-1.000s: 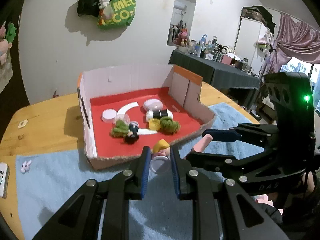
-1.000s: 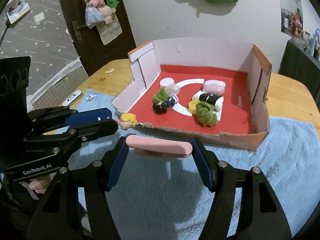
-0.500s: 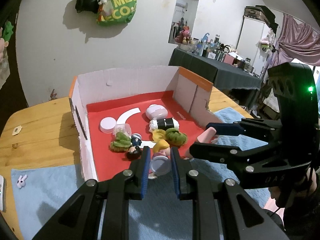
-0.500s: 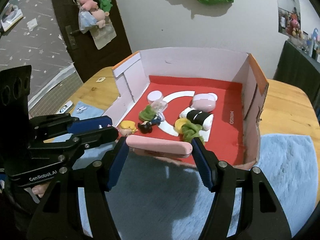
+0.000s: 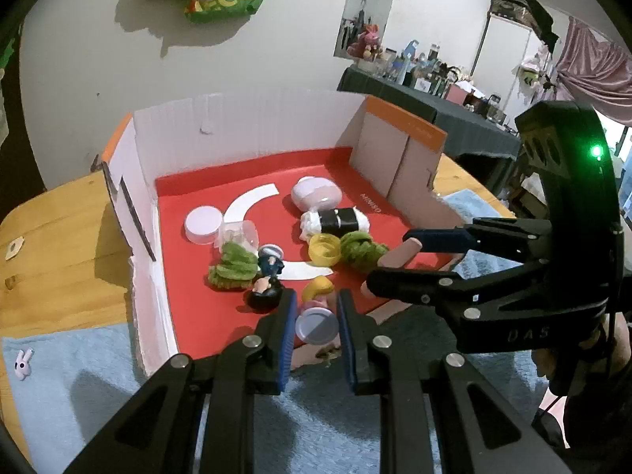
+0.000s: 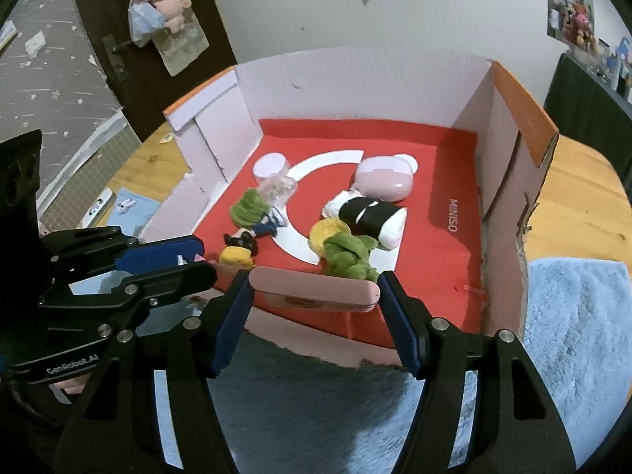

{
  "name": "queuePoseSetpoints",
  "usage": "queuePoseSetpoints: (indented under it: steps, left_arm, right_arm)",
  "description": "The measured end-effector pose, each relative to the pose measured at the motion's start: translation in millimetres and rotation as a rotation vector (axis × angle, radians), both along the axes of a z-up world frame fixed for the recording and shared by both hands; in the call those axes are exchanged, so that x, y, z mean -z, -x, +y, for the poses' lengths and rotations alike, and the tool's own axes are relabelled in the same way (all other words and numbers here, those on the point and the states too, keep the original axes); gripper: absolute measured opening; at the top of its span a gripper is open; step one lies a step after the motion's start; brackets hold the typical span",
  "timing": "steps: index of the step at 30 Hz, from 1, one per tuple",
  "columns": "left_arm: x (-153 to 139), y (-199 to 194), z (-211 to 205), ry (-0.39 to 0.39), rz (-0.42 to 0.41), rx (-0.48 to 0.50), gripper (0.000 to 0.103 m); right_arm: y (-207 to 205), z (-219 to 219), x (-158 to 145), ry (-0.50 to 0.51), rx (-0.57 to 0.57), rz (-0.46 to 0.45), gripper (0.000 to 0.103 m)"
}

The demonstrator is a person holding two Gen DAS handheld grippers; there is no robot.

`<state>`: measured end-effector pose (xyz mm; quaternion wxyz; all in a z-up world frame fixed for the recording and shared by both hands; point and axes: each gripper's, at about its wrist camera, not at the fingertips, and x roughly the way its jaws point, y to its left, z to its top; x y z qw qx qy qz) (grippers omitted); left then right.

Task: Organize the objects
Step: 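Lift the blonde figurine and pink clip and carry them into the box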

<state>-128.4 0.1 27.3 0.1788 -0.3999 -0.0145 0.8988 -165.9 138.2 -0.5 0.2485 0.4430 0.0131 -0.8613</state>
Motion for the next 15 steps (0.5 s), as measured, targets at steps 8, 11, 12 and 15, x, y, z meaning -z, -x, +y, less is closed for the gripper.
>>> queuePoseSetpoints:
  steps: [8,11,12,15]
  left_arm:
    - [15,11,-3,0.025,-0.054,-0.024,0.021]
    - [21,15,-5,0.032,-0.074,-0.04,0.021]
    - [22,16,-6,0.032,-0.077,-0.044,0.021]
    - [23,19,-8,0.028,-0.08,-0.052,0.021]
  right_arm:
    - [12,-3,11,-0.027,-0.001,-0.028,0.063]
    - [16,-6,15,-0.039,-0.005,-0.035,0.063]
    - [17,-7,17,-0.045,-0.006,-0.037,0.063]
    - [21,-9,21,-0.06,-0.005,-0.036,0.063]
